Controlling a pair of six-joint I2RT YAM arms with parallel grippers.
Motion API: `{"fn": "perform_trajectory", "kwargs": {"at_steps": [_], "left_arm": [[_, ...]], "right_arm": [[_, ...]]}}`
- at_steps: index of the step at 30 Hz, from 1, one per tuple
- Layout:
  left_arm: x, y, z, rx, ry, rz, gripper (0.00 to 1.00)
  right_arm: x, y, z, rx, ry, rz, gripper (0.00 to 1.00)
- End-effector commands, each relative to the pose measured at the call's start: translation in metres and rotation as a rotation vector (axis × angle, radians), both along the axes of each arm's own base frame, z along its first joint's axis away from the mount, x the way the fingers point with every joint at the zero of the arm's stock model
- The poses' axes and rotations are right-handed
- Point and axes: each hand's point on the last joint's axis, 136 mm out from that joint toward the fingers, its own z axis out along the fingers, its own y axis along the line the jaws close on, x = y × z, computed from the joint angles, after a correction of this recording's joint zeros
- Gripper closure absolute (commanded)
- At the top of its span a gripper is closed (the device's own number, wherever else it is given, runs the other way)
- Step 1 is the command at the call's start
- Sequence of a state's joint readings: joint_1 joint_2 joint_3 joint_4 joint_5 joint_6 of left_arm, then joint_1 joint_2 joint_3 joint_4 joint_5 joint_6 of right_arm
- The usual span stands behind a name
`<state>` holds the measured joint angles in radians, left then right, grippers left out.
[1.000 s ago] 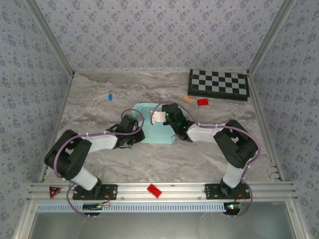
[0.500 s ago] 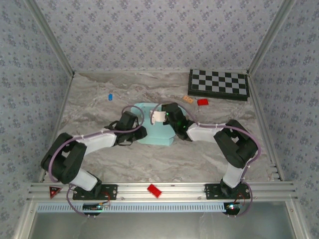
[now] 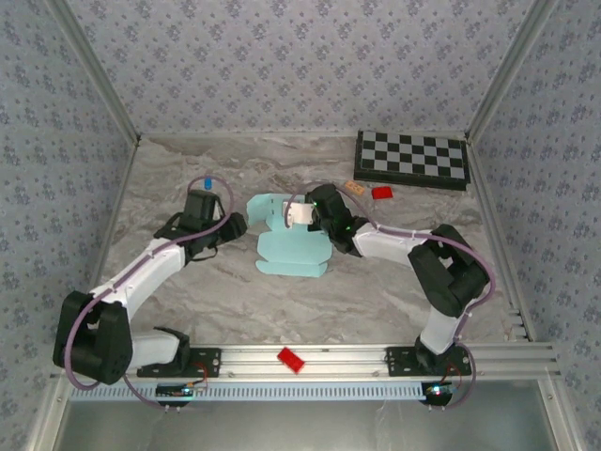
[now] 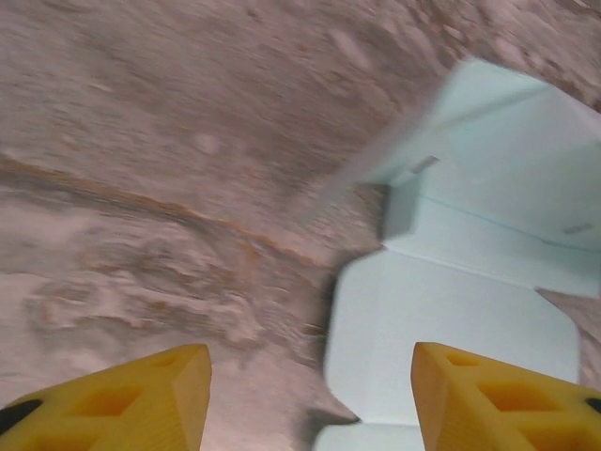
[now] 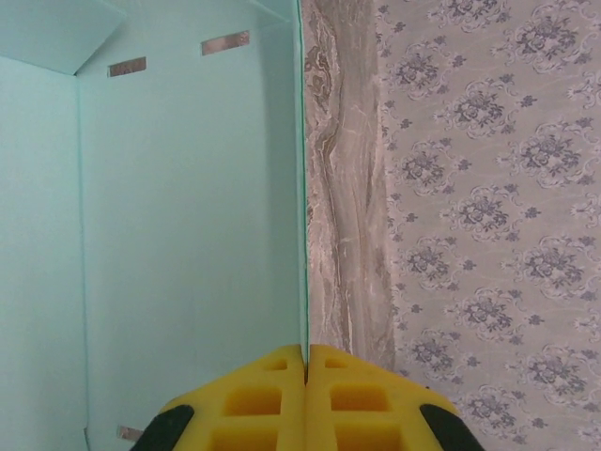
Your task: Fold the paper box
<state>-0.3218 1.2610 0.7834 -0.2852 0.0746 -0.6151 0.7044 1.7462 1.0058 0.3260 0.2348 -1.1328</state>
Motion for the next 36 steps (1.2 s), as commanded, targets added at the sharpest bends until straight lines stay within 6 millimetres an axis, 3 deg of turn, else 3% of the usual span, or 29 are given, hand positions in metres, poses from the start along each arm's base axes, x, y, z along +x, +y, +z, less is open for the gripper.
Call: {"fn": "perform_trajectory", "kwargs": {"at_steps": [1, 10, 19, 36], "left_arm": [[0.011, 0.012, 0.001, 0.019, 0.018, -0.014, 0.41], [0.053, 0.023, -0.026, 0.072, 0.098, -0.019, 0.40], [0.082, 0.007, -0.041, 0.059, 0.107, -0.094, 0.40], [0.084, -0.024, -0.034, -0.027, -0.018, -0.304, 0.43]], "right_arm": [[-0.003, 0.000, 0.006, 0.018, 0.044, 0.004, 1.00], [-0.003, 0.000, 0.004, 0.015, 0.050, 0.000, 1.00], [-0.006, -0.002, -0.001, 0.010, 0.056, -0.002, 1.00], [-0.007, -0.001, -0.006, -0.004, 0.009, -0.007, 1.00]]}}
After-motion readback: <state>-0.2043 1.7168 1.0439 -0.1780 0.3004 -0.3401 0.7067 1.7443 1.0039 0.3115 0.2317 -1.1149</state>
